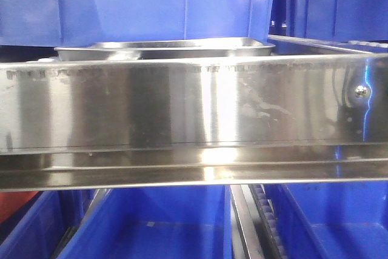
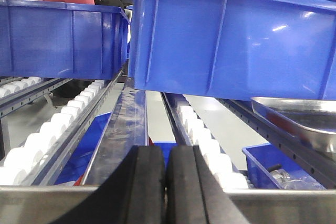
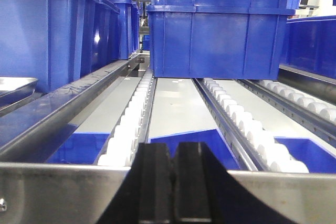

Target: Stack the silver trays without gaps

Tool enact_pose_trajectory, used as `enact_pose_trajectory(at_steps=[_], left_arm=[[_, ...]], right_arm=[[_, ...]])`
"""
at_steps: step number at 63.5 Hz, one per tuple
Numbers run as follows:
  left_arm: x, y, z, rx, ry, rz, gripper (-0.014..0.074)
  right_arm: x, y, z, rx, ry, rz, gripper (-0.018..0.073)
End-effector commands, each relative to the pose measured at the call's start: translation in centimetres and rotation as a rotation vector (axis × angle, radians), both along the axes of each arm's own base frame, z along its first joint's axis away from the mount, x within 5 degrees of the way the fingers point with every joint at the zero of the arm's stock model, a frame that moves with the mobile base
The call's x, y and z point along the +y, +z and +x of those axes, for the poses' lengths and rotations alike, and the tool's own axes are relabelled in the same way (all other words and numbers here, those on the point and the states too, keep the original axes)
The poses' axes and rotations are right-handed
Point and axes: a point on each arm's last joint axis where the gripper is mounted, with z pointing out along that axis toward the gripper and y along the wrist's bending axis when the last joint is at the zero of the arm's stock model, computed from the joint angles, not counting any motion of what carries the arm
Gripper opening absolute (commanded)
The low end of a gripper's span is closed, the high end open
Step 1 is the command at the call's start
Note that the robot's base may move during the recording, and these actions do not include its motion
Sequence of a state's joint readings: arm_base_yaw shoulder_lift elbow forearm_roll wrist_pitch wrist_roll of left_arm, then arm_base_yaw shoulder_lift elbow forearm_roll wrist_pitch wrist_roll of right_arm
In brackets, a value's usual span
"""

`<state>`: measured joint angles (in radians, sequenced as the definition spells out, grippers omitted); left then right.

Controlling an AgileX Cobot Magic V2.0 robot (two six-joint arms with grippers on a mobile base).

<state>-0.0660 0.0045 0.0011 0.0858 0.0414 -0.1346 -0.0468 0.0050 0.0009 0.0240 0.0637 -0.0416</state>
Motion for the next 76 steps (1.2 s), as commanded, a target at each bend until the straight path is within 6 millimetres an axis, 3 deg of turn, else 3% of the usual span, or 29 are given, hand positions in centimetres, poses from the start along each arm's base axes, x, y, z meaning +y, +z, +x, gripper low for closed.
enact_pose_trajectory(at_steps=[1, 16, 37, 58, 62, 66, 69, 76], left_arm=[[0.0, 0.2, -0.1, -0.02, -0.008, -0.015, 0.0004], [-0.1, 1.6, -0.3, -0.174, -0.022, -0.024, 0.0004], [-0.2, 3.3, -0.8, -0.373, -0.039, -0.038, 0.0004], [-0.2, 3.5, -0.9, -0.398, -0.041, -0.04, 0.0004], [-0.2, 3.5, -0.9, -0.398, -0.041, -0.04, 0.0004], [-0.1, 3.7, -1.0, -0.41, -0.046, -0.115, 0.0004], [0.1, 3.7, -1.0, -0.404, -0.063, -0.288, 0.0004], [0.4, 3.7, -0.9, -0.388, -0.084, -0.481, 0.0004]], right_arm=[[0.0, 0.4, -0.1, -0.039, -0.004, -0.01, -0.0078], [0.0, 1.8, -0.3, -0.201, -0.008, -0.014, -0.0078], [-0.1, 2.3, -0.4, -0.267, 0.021, 0.201, -0.0078], [-0.1, 3.1, -0.6, -0.353, 0.027, 0.195, -0.0078], [-0.2, 3.1, -0.7, -0.361, 0.028, 0.26, -0.0078], [-0.3, 3.0, -0.6, -0.36, 0.037, 0.396, -0.0078], [-0.4, 3.0, -0.6, -0.357, 0.044, 0.452, -0.0078], [-0.2, 2.9, -0.5, -0.261, 0.047, 0.5, -0.0078]])
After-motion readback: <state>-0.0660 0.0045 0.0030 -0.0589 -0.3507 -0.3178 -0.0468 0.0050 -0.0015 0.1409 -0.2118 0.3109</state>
